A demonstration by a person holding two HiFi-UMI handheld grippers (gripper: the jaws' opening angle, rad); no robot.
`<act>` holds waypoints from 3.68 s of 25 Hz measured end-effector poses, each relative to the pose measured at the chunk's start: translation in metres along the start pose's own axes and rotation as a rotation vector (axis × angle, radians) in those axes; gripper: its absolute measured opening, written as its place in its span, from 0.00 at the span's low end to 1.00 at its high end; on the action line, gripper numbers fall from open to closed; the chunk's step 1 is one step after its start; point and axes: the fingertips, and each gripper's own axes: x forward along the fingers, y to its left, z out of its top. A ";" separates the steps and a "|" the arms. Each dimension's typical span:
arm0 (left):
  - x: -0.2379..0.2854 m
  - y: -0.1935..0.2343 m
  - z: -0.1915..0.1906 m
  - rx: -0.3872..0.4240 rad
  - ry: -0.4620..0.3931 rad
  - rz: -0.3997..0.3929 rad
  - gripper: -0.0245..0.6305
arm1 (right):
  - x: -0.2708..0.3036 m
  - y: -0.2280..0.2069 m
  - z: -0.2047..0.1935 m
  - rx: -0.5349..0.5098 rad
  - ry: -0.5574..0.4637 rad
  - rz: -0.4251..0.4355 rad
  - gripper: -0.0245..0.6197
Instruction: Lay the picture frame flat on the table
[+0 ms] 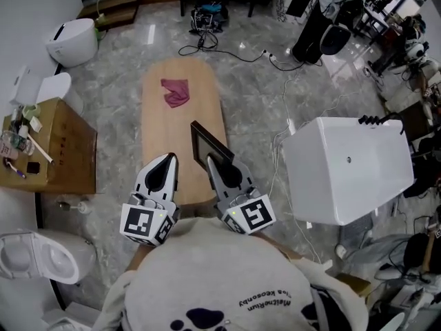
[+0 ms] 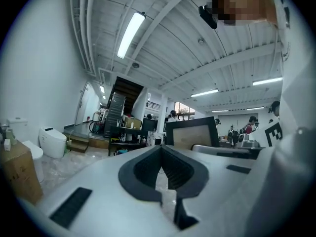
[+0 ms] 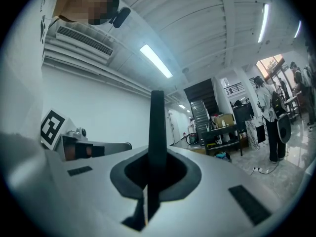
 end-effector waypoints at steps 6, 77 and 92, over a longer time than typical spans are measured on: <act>-0.003 0.016 -0.006 -0.004 -0.007 -0.003 0.05 | 0.010 0.018 -0.003 -0.004 0.031 0.078 0.07; 0.027 0.082 -0.255 -0.059 0.247 0.058 0.05 | 0.038 -0.027 -0.269 0.190 0.290 0.297 0.07; 0.016 0.082 -0.316 -0.141 0.375 0.024 0.05 | 0.025 -0.024 -0.316 0.251 0.361 0.333 0.07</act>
